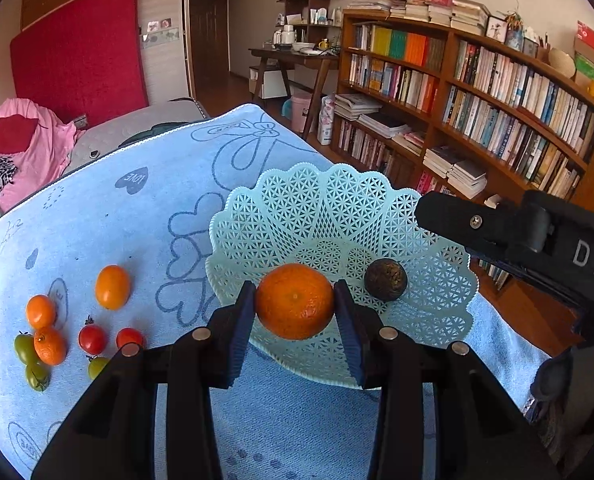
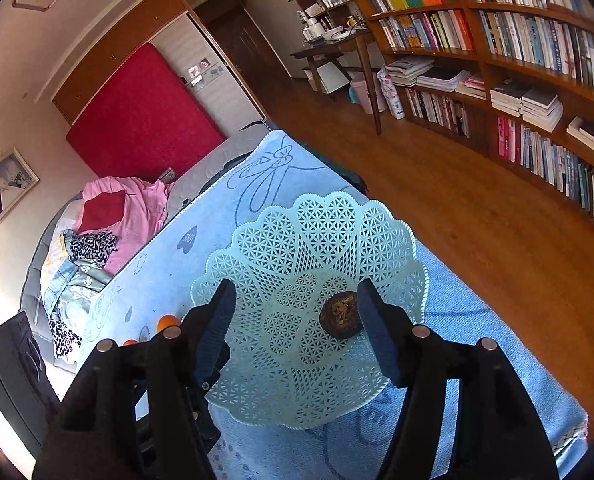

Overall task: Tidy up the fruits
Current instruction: 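Open both tools to drop the orange and brown fruit into the basket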

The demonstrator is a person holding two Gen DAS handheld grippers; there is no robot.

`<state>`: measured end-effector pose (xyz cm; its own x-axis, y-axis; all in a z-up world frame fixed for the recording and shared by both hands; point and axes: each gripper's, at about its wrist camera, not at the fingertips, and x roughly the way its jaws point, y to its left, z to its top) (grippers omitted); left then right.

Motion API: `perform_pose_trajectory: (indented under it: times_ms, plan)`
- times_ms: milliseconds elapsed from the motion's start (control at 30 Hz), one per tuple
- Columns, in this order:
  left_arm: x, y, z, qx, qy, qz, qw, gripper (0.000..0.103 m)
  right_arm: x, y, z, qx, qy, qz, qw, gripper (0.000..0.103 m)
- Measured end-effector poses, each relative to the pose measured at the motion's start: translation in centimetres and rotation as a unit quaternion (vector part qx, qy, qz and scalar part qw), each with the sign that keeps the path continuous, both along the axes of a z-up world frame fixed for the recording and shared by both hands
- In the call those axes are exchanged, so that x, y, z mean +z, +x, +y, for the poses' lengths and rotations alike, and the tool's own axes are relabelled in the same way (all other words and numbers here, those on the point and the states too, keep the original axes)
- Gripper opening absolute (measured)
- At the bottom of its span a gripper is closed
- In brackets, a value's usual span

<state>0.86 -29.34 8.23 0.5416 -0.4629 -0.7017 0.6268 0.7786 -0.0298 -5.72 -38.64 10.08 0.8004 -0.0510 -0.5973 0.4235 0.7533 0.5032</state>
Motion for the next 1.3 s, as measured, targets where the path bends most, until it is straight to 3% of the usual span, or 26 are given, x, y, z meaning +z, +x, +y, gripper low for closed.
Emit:
perform_pose_trajectory:
  times_ms: [33, 133, 233, 667, 967, 1300]
  plan:
    - [-0.1, 0.1, -0.1, 0.001, 0.001, 0.002, 1.0000, 0.043, 0.1, -0.1, 0.0, -0.001, 0.000, -0.002, 1.000, 0.070]
    - [0.2, 0.2, 0.4, 0.015, -0.005, -0.002, 0.9999, 0.078, 0.2, -0.3, -0.2, -0.003, 0.003, -0.005, 1.000, 0.071]
    - [0.7, 0.2, 1.0, 0.025, -0.008, -0.014, 0.9995, 0.080, 0.3, -0.4, -0.1, -0.006, 0.003, -0.007, 1.000, 0.079]
    - [1.0, -0.3, 2.3, 0.053, 0.007, -0.041, 0.9977, 0.091, 1.2, -0.6, 0.7, 0.000, 0.004, -0.021, 1.000, 0.083]
    - [1.8, -1.3, 4.2, 0.097, 0.045, -0.103, 0.9889, 0.092, 2.6, -1.4, 1.9, 0.014, -0.004, -0.053, 0.998, 0.085]
    - [3.4, -1.6, 7.8, 0.138, 0.042, -0.135, 0.9803, 0.098, 4.0, -1.9, 4.4, 0.045, -0.029, -0.087, 0.995, 0.085]
